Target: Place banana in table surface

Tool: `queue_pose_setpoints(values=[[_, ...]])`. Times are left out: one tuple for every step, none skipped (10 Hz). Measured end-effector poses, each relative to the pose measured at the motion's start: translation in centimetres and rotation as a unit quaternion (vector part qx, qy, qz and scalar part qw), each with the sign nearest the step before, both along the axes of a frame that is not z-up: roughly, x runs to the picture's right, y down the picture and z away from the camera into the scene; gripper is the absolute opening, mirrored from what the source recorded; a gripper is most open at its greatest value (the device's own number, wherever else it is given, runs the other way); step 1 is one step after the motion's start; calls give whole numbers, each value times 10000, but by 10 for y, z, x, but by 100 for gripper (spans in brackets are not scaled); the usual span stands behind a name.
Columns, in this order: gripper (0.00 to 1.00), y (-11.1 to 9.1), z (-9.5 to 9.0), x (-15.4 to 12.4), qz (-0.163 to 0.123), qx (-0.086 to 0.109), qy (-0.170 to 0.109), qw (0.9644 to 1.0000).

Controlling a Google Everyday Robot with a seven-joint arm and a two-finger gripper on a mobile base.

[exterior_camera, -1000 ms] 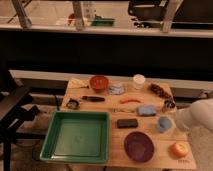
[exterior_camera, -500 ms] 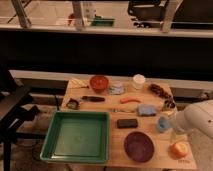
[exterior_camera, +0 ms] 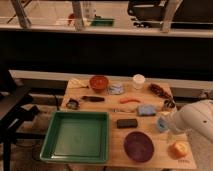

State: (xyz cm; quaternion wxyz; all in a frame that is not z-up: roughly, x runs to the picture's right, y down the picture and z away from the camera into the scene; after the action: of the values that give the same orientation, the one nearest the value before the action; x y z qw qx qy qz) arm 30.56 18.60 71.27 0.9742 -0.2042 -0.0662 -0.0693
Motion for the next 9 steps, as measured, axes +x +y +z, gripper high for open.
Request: queue_pose_setpoints(values=[[80,-4,1,-3,-12,24,-21,10000],[80,-11,5,-9,-9,65,-92,9999],[80,-16,8,-13,-11,92,-141,9999],[80,-23,15,-21,-23,122,-225,9997],[80,-33,25,-32,-50,158,-340,9993],[80,-43,35,-49,-103,207,-490,9985],[80,-47,40,-59,-137,240,-578,9979],[80,-51,45,-71,-181,290,-690,9970],[80,-55,50,-86,-258,365,-822,9956]])
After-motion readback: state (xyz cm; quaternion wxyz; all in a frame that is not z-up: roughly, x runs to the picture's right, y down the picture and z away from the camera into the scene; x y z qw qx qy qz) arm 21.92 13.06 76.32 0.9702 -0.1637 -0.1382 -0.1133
